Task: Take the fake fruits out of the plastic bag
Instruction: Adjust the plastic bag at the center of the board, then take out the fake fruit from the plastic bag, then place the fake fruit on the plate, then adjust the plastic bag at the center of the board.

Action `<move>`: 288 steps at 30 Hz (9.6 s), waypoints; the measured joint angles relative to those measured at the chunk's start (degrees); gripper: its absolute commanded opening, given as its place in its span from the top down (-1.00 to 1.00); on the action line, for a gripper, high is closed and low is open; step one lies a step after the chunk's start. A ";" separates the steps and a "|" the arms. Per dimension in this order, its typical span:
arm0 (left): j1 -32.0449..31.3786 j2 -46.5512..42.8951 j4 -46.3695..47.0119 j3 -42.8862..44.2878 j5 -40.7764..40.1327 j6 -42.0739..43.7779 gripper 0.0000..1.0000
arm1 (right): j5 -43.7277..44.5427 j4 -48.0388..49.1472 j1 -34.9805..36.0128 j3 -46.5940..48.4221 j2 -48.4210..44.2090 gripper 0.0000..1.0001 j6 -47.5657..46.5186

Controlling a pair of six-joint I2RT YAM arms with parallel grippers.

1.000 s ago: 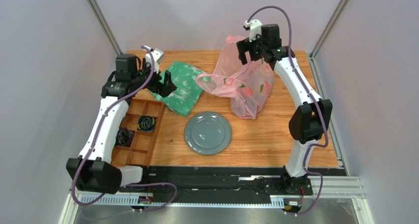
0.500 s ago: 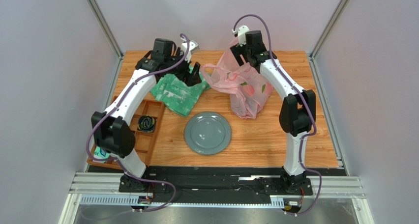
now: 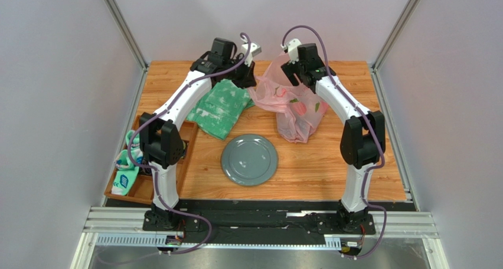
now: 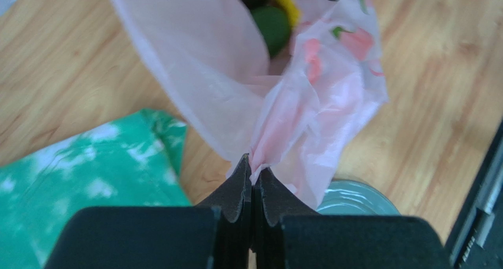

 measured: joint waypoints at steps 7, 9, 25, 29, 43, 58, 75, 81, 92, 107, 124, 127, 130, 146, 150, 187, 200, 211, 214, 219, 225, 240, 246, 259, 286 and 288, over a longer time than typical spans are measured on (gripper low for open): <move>-6.80 -6.16 -5.64 -6.08 9.51 4.76 1.00 | -7.06 -12.96 -12.63 -15.74 -12.85 -0.77 -0.44; -8.37 -10.45 -7.78 -10.75 11.91 6.08 1.00 | -8.74 -15.80 -16.24 -23.32 -18.69 -0.77 -0.83; -14.60 -21.20 -14.36 -20.26 9.53 12.50 1.00 | -35.71 -25.75 -10.12 -22.12 -45.33 -0.86 -10.16; -14.78 -19.30 -14.29 -19.08 8.31 12.96 1.00 | -36.33 -21.42 -6.97 -24.48 -47.34 -0.92 -9.94; -14.95 -18.64 -14.93 -16.59 2.51 18.08 1.00 | -29.73 -14.45 -7.26 -21.79 -27.41 1.00 -7.52; -7.13 8.63 -0.46 40.92 -11.72 25.38 1.00 | -26.82 1.57 -22.67 41.62 4.63 1.00 10.29; -20.52 -28.76 3.91 -27.17 -2.75 37.51 1.00 | -29.38 6.10 -32.79 -56.68 -65.46 0.89 0.98; -22.95 -27.93 -2.86 -36.50 -4.00 34.86 0.55 | -32.09 -7.19 -37.22 -58.18 -66.42 -1.00 -0.42; -22.40 -23.96 -5.27 -26.10 -5.35 25.31 -0.03 | -50.36 -16.76 -20.76 -31.61 -58.49 -0.61 -0.39; -16.17 -26.75 -6.71 -28.04 -6.60 5.46 -0.61 | -42.32 -30.95 -8.76 -46.31 -55.06 -0.82 -13.86; -12.26 -26.38 -2.54 -30.34 0.61 -10.93 -0.60 | -19.23 -30.23 -8.63 -60.72 -55.10 1.00 -14.71; -12.26 -26.38 -2.64 -30.32 -0.72 -9.94 -0.59 | -18.08 -27.06 -9.79 -56.28 -49.83 1.00 -12.46; -12.26 -26.38 -2.84 -30.29 -2.01 -8.26 -0.59 | -18.25 -24.09 -12.48 -47.87 -45.48 1.00 -9.75; -12.26 -33.73 -2.78 -30.36 -3.65 -3.74 -0.73 | -11.52 -21.22 -16.79 -33.99 -38.40 -0.31 -1.22; -11.26 -38.14 -2.69 -30.93 -4.96 -3.56 -0.75 | -22.23 -25.16 -15.47 -33.46 -53.75 0.10 -5.75; -0.52 -36.52 -2.34 -34.62 -2.80 -0.85 -0.69 | -23.74 -22.53 0.39 -35.30 -22.95 0.08 -17.55; -0.52 -36.52 -2.34 -34.64 -1.42 -1.27 -0.68 | -21.11 -23.50 0.37 -37.22 -22.25 -0.05 -17.53; -0.52 -36.52 -2.38 -34.64 -0.98 -1.11 -0.68 | -15.61 -23.39 0.37 -42.03 -22.12 0.16 -17.07; -0.50 -36.52 -2.40 -34.64 -1.16 -1.05 -0.68 | -14.64 -23.78 0.37 -41.99 -22.38 0.27 -16.44; -0.42 -36.52 -2.43 -34.64 -1.18 -0.83 -0.68 | -17.86 -31.82 0.31 -37.18 -28.26 0.31 -15.56; -0.22 -36.52 -2.40 -34.64 -1.16 -0.87 -0.68 | -29.77 -42.38 0.46 -25.31 -44.15 0.30 -15.45; 23.52 -50.99 -0.52 -37.75 -14.08 -20.33 -0.66 | -38.05 -41.46 29.29 1.20 -18.91 0.34 -7.15; 29.68 -67.73 0.13 -48.24 -13.11 -26.99 -0.60 | -38.64 -36.48 31.17 4.02 -4.46 0.35 -1.11; 34.21 -77.07 -0.39 -56.70 -3.48 -29.83 -0.51 | -30.03 -33.29 32.98 9.07 11.61 -0.51 2.32; -2.86 -45.75 10.91 -51.98 20.96 -31.58 -0.99 | -19.47 -31.01 14.43 -36.63 -46.62 -0.95 -2.14; -4.90 -41.97 13.62 -51.84 22.47 -33.48 -0.99 | -16.98 -30.12 14.32 -41.16 -45.68 -0.95 -3.72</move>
